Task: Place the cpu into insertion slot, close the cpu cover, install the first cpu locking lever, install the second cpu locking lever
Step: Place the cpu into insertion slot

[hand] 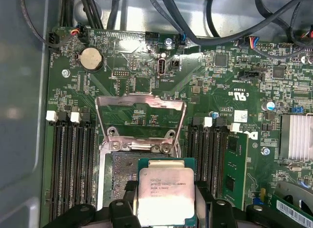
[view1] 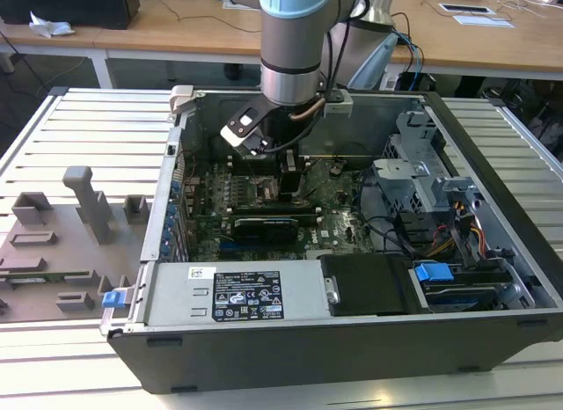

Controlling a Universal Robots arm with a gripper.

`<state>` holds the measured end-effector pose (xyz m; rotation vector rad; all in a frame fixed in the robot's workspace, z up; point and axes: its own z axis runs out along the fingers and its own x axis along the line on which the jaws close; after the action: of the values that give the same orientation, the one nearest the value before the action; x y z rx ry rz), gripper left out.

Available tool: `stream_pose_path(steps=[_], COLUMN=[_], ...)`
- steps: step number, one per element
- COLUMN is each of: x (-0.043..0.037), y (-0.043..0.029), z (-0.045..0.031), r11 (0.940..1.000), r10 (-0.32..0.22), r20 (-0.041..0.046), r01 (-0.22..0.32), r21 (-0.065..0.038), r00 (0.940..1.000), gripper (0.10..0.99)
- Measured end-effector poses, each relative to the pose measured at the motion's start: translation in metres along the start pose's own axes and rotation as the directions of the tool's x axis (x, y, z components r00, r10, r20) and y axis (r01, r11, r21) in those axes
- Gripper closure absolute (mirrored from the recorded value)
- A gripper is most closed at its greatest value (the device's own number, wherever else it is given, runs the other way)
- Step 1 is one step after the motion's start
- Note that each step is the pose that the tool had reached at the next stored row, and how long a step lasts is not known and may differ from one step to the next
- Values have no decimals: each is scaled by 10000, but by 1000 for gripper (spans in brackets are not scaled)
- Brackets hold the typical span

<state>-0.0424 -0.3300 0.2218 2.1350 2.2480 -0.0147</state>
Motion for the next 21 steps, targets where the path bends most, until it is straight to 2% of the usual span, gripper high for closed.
stream_pose_path(steps=[4, 8, 10, 13, 15, 18, 21], x=[2, 11, 48, 159, 203, 211, 212], y=[-1, -3, -4, -3, -8, -59, -67], z=[58, 78, 75, 67, 65, 82, 110], r11=[10000, 10000, 10000, 10000, 10000, 10000, 9997], r10=[0, 4, 0, 0, 0, 4, 232], r20=[0, 0, 5, 39, 40, 38, 38], r01=[0, -4, 0, 0, 0, -4, -232], r21=[-1, 0, -7, -11, -12, -13, -4], r00=[10000, 10000, 10000, 10000, 10000, 10000, 9997], gripper=[541, 541, 541, 541, 541, 541, 541])
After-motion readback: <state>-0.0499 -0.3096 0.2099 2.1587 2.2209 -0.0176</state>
